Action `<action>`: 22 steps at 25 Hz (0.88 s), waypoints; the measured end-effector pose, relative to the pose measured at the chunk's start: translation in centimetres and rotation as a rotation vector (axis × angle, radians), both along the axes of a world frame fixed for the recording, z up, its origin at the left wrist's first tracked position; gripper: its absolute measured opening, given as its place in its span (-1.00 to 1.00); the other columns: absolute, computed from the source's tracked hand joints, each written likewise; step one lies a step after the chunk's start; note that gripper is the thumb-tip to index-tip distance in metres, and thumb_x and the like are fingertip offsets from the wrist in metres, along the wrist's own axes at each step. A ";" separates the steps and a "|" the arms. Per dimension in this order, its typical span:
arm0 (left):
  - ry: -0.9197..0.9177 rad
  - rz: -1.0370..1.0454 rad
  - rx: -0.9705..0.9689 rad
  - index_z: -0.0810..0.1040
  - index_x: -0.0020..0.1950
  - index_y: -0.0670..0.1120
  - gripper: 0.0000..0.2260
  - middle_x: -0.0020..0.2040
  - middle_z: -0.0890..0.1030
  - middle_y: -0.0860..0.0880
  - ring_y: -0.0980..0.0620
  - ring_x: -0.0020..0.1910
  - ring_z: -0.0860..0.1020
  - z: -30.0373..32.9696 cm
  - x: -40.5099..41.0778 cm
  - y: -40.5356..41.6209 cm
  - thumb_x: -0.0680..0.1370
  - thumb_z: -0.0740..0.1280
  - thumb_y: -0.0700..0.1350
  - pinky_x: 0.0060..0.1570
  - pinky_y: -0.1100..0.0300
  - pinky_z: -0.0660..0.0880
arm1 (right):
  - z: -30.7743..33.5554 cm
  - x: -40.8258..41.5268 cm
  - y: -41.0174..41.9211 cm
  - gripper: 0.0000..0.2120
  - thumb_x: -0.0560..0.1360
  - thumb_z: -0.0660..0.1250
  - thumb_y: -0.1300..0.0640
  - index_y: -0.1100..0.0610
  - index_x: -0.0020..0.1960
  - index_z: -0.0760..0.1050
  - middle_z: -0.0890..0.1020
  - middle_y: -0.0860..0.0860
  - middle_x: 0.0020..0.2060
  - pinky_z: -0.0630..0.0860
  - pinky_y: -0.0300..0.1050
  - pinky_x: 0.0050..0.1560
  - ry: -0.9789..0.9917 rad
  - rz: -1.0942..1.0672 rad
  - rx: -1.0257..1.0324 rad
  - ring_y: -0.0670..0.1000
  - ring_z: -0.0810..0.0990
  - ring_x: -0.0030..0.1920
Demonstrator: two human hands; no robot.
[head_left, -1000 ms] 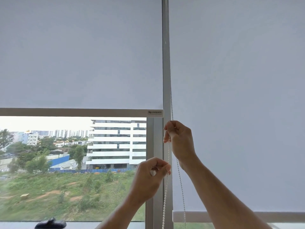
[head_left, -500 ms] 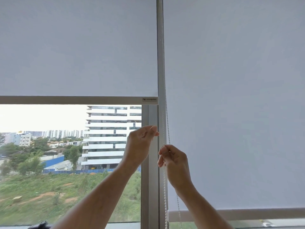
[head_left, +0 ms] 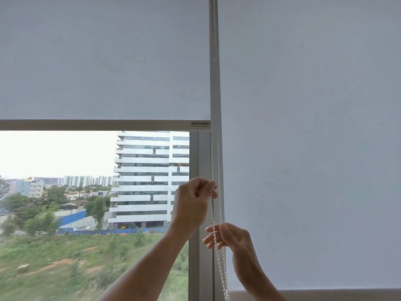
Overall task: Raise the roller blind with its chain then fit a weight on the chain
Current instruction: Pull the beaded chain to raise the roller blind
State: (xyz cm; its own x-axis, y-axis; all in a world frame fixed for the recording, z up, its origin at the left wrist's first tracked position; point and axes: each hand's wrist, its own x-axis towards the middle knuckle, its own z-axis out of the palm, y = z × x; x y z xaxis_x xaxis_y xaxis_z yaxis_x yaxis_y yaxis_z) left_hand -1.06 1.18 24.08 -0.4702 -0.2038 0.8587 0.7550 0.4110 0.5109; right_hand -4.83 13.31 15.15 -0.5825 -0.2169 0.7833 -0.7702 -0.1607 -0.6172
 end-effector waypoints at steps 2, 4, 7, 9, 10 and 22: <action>0.023 0.027 -0.037 0.66 -0.16 -0.08 -0.87 -0.36 0.68 0.06 0.24 -0.39 0.60 -0.6 -0.1 0.1 0.56 0.38 -0.12 -0.30 0.41 0.49 | 0.7 -0.3 -0.5 -0.43 0.41 0.18 -0.45 0.00 -0.11 0.69 0.74 0.11 -0.30 0.56 -0.18 -0.23 -0.016 -0.036 -0.082 0.02 0.68 -0.31; 0.039 0.045 -0.066 0.66 -0.18 -0.09 -0.87 -0.36 0.67 0.04 0.20 -0.38 0.62 -1.4 -0.2 0.1 0.56 0.38 -0.14 -0.29 0.39 0.52 | 2.3 -0.3 -1.2 -0.44 0.46 0.13 -0.42 0.00 -0.13 0.67 0.71 0.07 -0.37 0.54 -0.23 -0.30 -0.006 -0.069 -0.180 -0.03 0.65 -0.37; 0.066 0.058 -0.093 0.65 -0.22 -0.08 -0.84 -0.37 0.67 0.03 0.15 -0.36 0.63 -2.7 -0.3 -0.1 0.56 0.38 -0.16 -0.27 0.29 0.56 | 6.0 0.1 -2.0 -0.54 0.58 0.16 -0.23 0.08 -0.15 0.63 0.63 -0.06 -0.43 0.50 -0.29 -0.36 0.046 -0.152 -0.197 -0.12 0.56 -0.41; 0.069 0.082 -0.111 0.63 -0.24 -0.05 -0.82 -0.34 0.68 0.07 0.16 -0.34 0.64 -3.3 -0.3 -0.2 0.56 0.37 -0.15 -0.26 0.32 0.54 | 9.0 0.4 -2.2 -0.59 0.60 0.19 -0.19 0.11 -0.13 0.60 0.62 -0.10 -0.42 0.52 -0.23 -0.35 0.036 -0.212 -0.159 -0.13 0.55 -0.41; 0.067 0.090 -0.114 0.63 -0.24 -0.03 -0.82 -0.32 0.69 0.11 0.17 -0.33 0.64 -3.6 -0.3 -0.3 0.56 0.38 -0.15 -0.26 0.36 0.51 | 10.5 0.5 -2.3 -0.62 0.61 0.19 -0.16 0.09 -0.11 0.60 0.65 -0.10 -0.39 0.54 -0.18 -0.29 0.034 -0.235 -0.137 -0.14 0.57 -0.39; -0.020 -0.186 -0.168 0.71 -0.14 0.00 -0.76 -0.25 0.74 0.01 0.12 -0.22 0.68 -4.8 -0.1 -2.8 0.49 0.36 0.12 -0.16 0.30 0.53 | 13.4 2.3 -2.3 -0.59 0.67 0.16 0.06 0.13 -0.29 0.55 0.50 -0.09 -0.57 0.49 -0.15 -0.31 0.153 -0.240 -0.164 -0.14 0.47 -0.51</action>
State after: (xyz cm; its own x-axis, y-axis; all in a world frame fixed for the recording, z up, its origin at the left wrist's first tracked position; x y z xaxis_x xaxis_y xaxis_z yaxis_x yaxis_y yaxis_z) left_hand -1.15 -1.58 19.31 -0.5038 0.0329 0.8632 0.8159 0.3463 0.4630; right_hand -2.57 10.97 28.56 -0.4743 0.0483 0.8791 -0.8801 -0.0509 -0.4720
